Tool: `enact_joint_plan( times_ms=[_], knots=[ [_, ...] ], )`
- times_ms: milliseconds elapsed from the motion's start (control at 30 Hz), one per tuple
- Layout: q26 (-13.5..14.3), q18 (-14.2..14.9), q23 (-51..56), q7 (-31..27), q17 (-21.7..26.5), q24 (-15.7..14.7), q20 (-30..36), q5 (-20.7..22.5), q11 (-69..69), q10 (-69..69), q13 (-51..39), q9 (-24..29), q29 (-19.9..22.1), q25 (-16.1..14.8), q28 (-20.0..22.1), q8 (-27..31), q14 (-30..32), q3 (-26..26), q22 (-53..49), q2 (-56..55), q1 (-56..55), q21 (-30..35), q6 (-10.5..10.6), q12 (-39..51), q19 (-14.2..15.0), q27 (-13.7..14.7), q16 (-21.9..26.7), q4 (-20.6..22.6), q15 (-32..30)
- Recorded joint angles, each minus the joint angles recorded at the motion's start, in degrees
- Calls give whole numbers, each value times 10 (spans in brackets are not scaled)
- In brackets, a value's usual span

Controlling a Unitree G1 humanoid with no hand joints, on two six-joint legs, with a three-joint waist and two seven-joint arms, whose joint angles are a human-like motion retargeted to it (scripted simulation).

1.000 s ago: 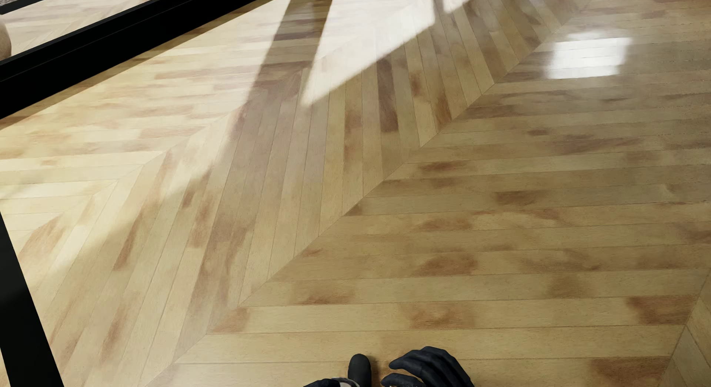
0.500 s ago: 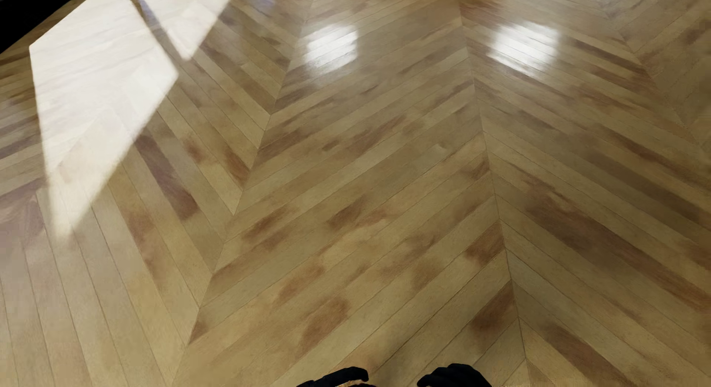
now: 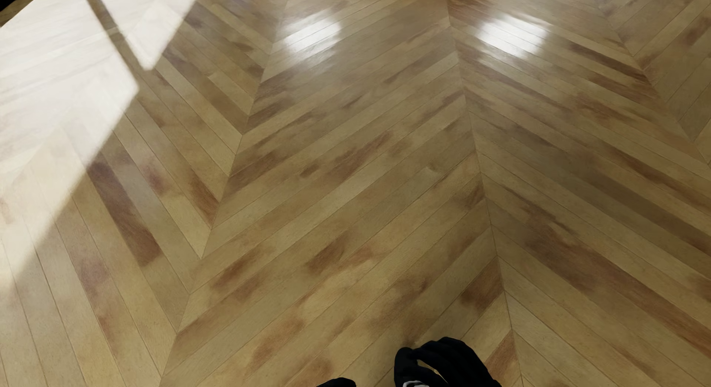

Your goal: Move towards the sofa

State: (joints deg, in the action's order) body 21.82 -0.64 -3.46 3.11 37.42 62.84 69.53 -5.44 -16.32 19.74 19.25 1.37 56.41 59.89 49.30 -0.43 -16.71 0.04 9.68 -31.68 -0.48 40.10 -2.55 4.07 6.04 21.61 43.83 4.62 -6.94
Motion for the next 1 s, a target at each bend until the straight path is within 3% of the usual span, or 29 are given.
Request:
enact_joint_plan(
  times_ms=[67,133,200,267,300,367,433,533,600,667,733,767,867,1000],
  knots=[
    [-4,2,16,-10,-5,7,-30,10,-55,18,-14,-3,0,0,-12,-17,24,-3,-5,8,25,4,12,-23,-31,12,2,-18,28],
    [8,-2,11,-21,-1,19,-51,21,-60,54,-14,-7,1,-5,-33,-41,89,-5,-7,42,29,13,25,-39,-41,7,6,-42,62],
    [22,10,1,-28,-5,-11,-51,33,-44,130,-12,-10,0,-4,-50,-70,170,-8,-7,83,4,14,38,-44,-49,5,16,-71,88],
    [14,57,-7,-23,-13,-19,-49,50,-52,274,-14,-9,0,-5,-49,-99,249,-12,-18,109,-62,17,52,-39,-56,8,34,-117,122],
    [8,57,-7,-22,-18,-11,-48,62,-63,356,-13,-7,0,-6,-46,-112,284,-12,-25,119,-104,18,61,-35,-60,11,42,-145,141],
    [6,56,3,-39,-28,4,-54,85,-90,480,-16,-2,0,-23,-31,-130,245,-9,-26,136,-183,25,77,-29,-68,7,46,-170,179],
    [-1,62,3,-59,-31,15,-60,98,-101,514,-6,2,0,-23,-15,-140,199,-6,-31,167,-242,27,86,-32,-71,5,49,-143,212],
    [-11,50,-12,-39,-22,19,-69,106,-96,422,2,5,1,-23,-26,-147,110,-3,-31,221,-312,37,87,-42,-73,2,47,-127,251],
    [-11,14,-16,0,-23,26,-87,109,-73,283,-1,3,0,-32,-31,-146,93,2,-32,257,-337,38,85,-51,-72,4,38,-126,263],
    [-5,3,-18,26,-21,32,-106,111,-43,115,-6,-1,0,-38,-37,-142,140,8,-31,296,-344,43,81,-59,-69,5,27,-110,267],
    [5,10,-19,-20,-14,40,-133,111,-11,-10,-13,-5,0,-46,-47,-131,233,15,-31,338,-343,52,72,-70,-65,5,12,-68,266],
    [12,-24,-20,-56,-11,52,-150,109,-5,-19,-17,-7,0,-53,-45,-122,275,17,-32,357,-332,56,67,-76,-63,5,5,-47,267],
    [39,-34,-34,-48,-24,91,-170,81,-50,50,-21,-6,1,-44,22,-106,211,23,-34,379,-315,42,41,-68,-50,1,-17,-25,208],
    [35,-31,-49,-2,22,77,-168,29,-267,39,-26,0,1,-47,-27,-47,154,29,-25,304,-233,65,6,-71,27,5,-31,-13,-17]
  ],
)
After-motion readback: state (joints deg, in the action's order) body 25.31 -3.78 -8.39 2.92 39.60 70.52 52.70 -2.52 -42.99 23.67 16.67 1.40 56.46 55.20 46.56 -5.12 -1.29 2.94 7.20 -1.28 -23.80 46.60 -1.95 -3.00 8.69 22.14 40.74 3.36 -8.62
